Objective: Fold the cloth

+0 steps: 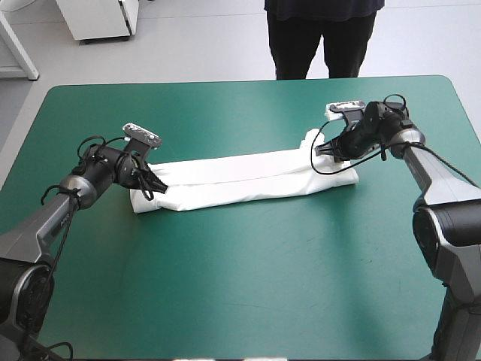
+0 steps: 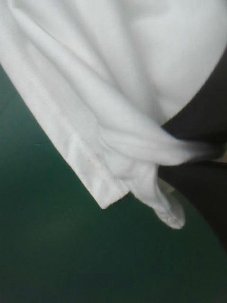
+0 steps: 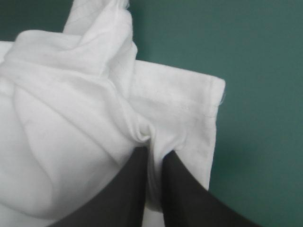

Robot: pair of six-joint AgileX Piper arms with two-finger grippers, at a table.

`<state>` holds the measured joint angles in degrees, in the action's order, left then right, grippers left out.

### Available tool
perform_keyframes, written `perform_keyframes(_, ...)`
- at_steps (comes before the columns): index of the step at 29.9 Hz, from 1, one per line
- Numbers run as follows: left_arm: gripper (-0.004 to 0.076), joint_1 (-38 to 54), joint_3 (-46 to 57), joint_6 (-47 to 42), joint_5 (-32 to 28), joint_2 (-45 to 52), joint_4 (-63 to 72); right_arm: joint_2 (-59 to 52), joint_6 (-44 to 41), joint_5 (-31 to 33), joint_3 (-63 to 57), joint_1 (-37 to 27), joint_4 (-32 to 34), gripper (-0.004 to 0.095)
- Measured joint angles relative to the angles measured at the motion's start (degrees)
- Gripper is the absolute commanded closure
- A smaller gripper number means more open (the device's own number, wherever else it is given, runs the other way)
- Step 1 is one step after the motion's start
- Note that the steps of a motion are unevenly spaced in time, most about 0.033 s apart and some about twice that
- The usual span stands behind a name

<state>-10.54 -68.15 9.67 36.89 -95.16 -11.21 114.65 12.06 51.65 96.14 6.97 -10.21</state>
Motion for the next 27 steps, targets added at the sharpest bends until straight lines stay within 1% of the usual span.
perform_keyframes(1,0.0515,0.00,-0.97,0.00,1.34,0.00,0.00,0.00,0.15,0.88,1.00,0.00,-0.06,0.0616)
perform_keyframes(4,0.0430,0.00,-3.98,0.00,5.93,0.00,0.00,-0.06,0.15,3.02,3.50,0.00,-0.62,0.0511)
perform_keyframes(6,0.0417,0.00,-6.06,0.00,9.04,0.40,0.11,-0.74,0.28,3.88,4.61,0.00,-0.70,0.0476)
perform_keyframes(10,0.0418,0.00,-9.07,0.00,14.00,3.12,2.65,-4.43,0.34,5.78,5.02,0.00,0.39,0.0476)
perform_keyframes(13,0.0418,0.00,-10.73,0.53,15.60,7.10,10.40,-8.59,0.01,7.25,5.07,-0.17,2.93,0.0475)
perform_keyframes(17,0.0418,-1.43,-11.34,9.80,16.43,10.75,27.72,-17.16,-0.34,7.83,3.10,-2.10,4.46,0.0476)
perform_keyframes(19,0.0420,-3.46,-11.41,12.02,16.15,10.90,32.19,-22.20,-0.80,7.97,0.78,-3.44,5.30,0.0476)
perform_keyframes(20,0.0430,-4.34,-11.41,12.70,15.78,10.71,33.72,-24.77,-1.07,7.97,-0.75,-4.16,6.07,0.0476)
perform_keyframes(22,0.0496,-6.41,-11.41,13.69,14.11,9.77,35.83,-29.33,-2.03,7.90,-3.80,-5.08,8.06,0.0476)
perform_keyframes(23,0.0565,-7.35,-11.41,14.13,13.11,9.09,36.73,-31.73,-2.79,7.90,-5.51,-5.36,9.25,0.0476)
perform_keyframes(25,0.0736,-8.83,-11.41,15.70,11.37,7.43,38.33,-35.60,-4.28,7.80,-8.74,-5.49,11.61,0.0476)
perform_keyframes(27,0.0743,-10.15,-11.41,18.11,10.20,5.75,40.06,-39.14,-5.79,7.68,-11.33,-5.49,13.62,0.0475)
